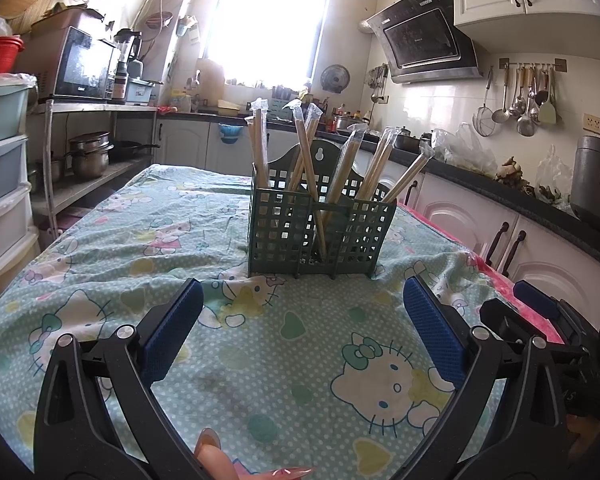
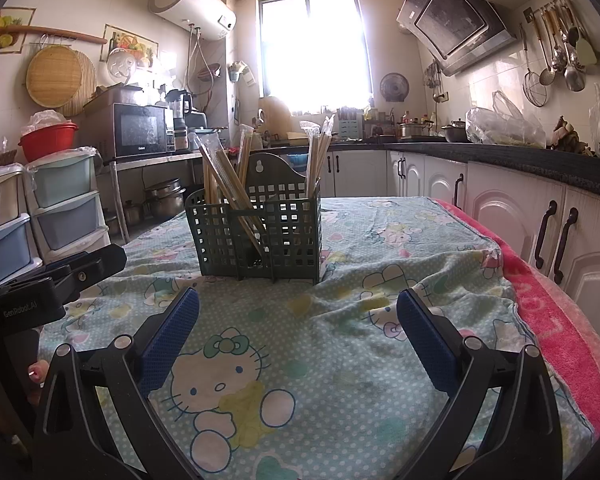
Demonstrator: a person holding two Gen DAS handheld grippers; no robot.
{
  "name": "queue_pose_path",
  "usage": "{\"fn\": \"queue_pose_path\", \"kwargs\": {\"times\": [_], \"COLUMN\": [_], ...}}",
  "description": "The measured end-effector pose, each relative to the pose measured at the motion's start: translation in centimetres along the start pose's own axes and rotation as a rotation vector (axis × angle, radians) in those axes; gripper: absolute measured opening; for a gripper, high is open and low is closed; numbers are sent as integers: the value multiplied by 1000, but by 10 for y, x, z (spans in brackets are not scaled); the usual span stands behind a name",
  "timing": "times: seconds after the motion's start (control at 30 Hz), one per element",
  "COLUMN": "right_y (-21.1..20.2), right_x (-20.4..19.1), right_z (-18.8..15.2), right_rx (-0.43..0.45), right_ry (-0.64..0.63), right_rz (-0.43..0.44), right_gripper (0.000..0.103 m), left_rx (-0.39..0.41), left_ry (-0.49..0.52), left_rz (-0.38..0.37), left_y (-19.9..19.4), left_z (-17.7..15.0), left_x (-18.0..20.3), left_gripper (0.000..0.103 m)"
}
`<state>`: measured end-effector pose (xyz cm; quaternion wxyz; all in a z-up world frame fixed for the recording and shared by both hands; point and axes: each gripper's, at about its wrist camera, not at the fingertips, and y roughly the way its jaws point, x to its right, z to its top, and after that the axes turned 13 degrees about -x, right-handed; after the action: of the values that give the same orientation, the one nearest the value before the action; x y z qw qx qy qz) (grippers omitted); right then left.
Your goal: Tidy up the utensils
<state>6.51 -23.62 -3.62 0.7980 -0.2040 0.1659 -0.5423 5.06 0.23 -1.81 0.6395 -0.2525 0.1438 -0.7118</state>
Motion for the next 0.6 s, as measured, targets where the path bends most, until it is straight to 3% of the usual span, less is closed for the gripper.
{"fn": "queue_pose_path", "kwargs": {"times": [0.6], "right_y": [1], "right_x": [0], "right_z": [-1], "right_rx": [-3], "right_ry": [3], "right_rz": [-2], "right_gripper": [96], "left_rx": [-8], "left_ry": [6], "left_rz": [-5], "left_y": [1], "left_z": [-3], "left_x": [1], "left_gripper": [92]}}
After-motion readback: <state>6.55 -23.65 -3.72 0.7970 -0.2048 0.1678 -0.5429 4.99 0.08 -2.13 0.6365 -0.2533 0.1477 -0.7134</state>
